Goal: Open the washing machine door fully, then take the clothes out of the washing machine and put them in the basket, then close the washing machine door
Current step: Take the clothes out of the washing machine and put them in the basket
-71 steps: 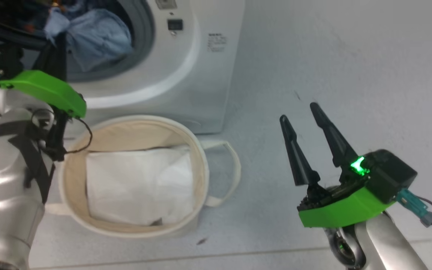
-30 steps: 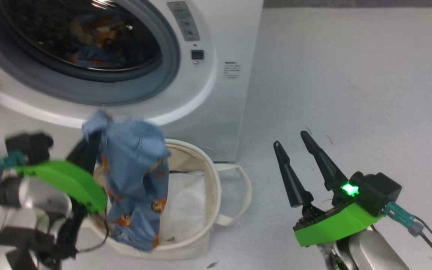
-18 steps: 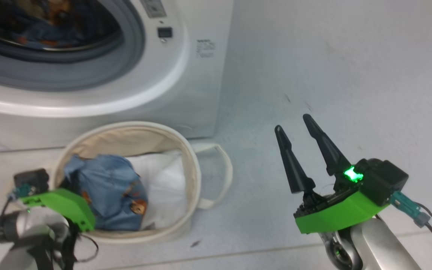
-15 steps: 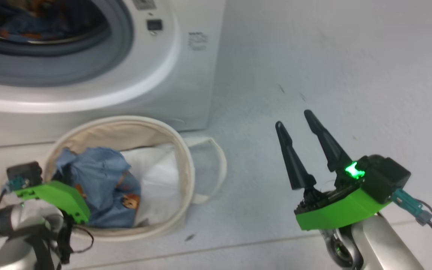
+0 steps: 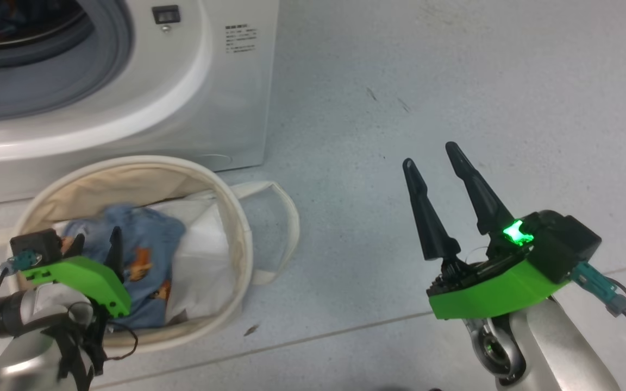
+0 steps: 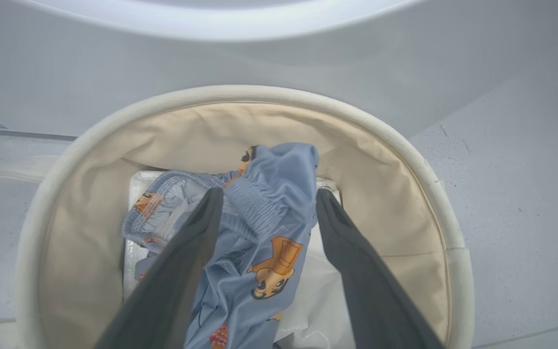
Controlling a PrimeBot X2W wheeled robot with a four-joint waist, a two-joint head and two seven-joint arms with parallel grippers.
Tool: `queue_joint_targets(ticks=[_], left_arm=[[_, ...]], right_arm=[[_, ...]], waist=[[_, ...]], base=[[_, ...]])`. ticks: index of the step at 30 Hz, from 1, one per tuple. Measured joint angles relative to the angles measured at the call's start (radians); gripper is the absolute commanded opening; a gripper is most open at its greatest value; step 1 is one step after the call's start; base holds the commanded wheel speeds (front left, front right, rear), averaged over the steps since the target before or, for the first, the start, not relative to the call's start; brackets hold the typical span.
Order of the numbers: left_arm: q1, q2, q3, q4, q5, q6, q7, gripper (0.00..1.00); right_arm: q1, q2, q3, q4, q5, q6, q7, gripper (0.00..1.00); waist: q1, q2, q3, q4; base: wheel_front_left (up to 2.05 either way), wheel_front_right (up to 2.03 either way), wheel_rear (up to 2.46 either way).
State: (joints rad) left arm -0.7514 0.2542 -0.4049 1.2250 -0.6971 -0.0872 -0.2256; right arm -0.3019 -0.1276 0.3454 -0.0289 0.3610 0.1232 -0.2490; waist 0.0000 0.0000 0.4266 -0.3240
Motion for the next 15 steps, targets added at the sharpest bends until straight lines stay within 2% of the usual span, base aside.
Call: queue_joint_targets(ticks=[5,10,15], left_arm=[[0.002,-0.002,-0.007,-0.048,0.026,-0.019,-0.023,1.0],[0.032,0.01,0.047,-0.321,0.103,-0.017,-0.024,1.0],[0.171,0.018,0.118,-0.617,0.196,0.005,-0.024,1.0]], right_arm=[[0.0,0.0,0.002,0.011,0.0,0.0,0.0,1.0],[0.002,-0.005,0.002,0.021,0.0,0.0,0.0,1.0],[0.005,-0.012,0.008,0.033,0.002,0.0,0.0,1.0]], waist=[[0.0,0.0,-0.037,0.029],[0.0,0.0,-0.076,0.077],[0.0,0.0,-0.117,0.13]], base=[[0.0,0.0,0.0],[0.0,0.0,0.0],[0.0,0.0,0.0]])
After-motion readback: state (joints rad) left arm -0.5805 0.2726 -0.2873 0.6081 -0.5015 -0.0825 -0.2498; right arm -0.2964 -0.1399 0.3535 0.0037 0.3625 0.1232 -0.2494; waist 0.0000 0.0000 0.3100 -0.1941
